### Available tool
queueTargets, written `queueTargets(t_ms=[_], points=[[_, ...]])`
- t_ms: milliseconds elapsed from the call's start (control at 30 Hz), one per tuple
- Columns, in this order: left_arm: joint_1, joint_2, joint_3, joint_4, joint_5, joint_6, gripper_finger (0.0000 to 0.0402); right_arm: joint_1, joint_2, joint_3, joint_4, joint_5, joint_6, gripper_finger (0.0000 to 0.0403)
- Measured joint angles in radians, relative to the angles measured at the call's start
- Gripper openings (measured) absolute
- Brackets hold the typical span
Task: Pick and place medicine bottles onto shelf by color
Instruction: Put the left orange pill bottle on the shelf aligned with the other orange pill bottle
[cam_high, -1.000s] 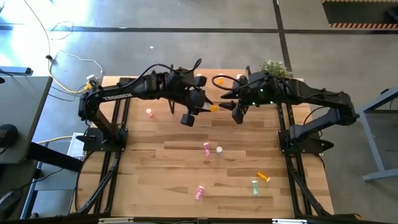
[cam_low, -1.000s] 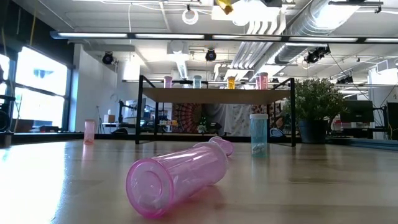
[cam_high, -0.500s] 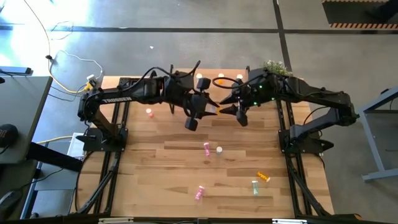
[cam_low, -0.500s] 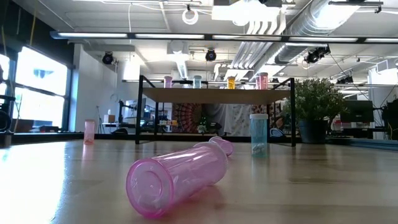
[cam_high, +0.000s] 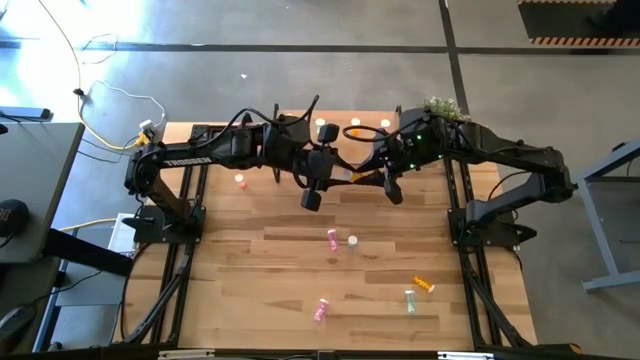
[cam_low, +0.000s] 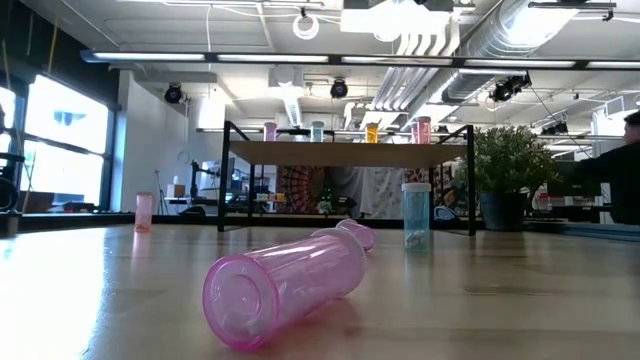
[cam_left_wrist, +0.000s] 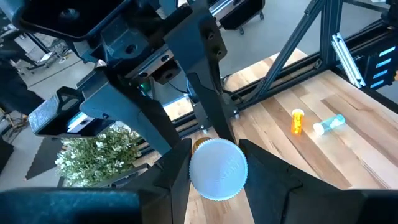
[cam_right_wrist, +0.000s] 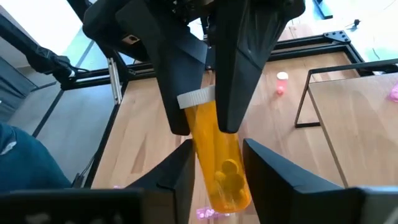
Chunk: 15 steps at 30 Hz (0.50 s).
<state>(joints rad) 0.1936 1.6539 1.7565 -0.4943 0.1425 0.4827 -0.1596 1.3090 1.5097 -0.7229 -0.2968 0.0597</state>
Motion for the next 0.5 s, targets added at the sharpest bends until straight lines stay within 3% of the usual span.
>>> queueTargets(t_ms=[200,500], points=[[0.0,0.0,0.0,0.009,0.0,-0.001,0.0117,0.0,0.0,0.0,0.002,-0.003,0.006,0.0082],[0.0,0.0,-0.001,0.02,-0.021,-0.031,0.0118,0.0,-0.002,0.0,0.003,-0.001,0.01,0.0082]])
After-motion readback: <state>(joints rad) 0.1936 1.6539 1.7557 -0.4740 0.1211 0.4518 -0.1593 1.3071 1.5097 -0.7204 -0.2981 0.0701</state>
